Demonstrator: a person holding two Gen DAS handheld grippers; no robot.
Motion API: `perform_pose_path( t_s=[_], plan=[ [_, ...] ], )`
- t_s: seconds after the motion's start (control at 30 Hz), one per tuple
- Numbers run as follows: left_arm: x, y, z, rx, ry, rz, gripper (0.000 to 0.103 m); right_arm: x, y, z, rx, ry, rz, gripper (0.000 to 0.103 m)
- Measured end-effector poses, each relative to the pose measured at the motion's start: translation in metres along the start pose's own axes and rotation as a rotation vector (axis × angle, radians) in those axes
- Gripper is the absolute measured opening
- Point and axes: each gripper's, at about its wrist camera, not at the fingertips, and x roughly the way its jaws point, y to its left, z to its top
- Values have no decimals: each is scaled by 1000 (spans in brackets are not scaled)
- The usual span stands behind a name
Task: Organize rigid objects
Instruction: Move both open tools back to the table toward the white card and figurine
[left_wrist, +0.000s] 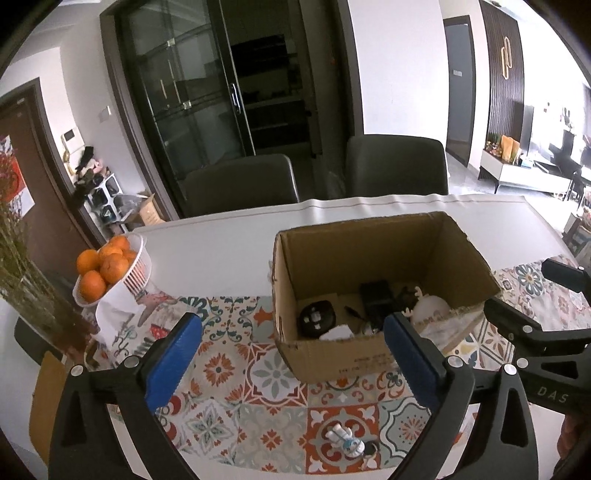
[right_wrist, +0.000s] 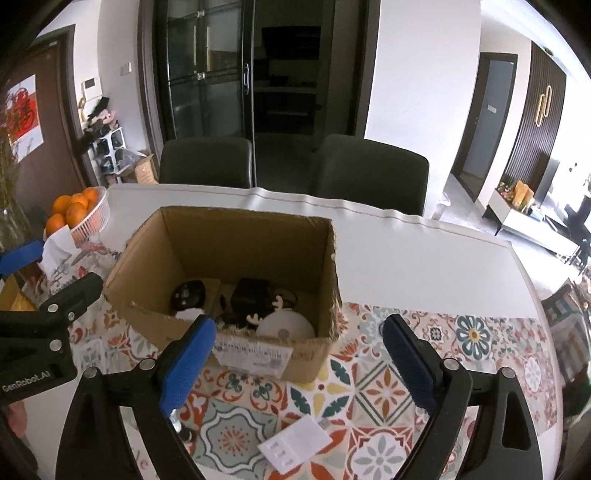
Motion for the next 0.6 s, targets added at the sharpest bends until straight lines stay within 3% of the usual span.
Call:
perform_pose_path(
  t_s=[0.6],
  plan=[
    [2, -11, -59, -36, 91, -12, 101, -1, 1, -48, -59, 66, 27, 93]
  ],
)
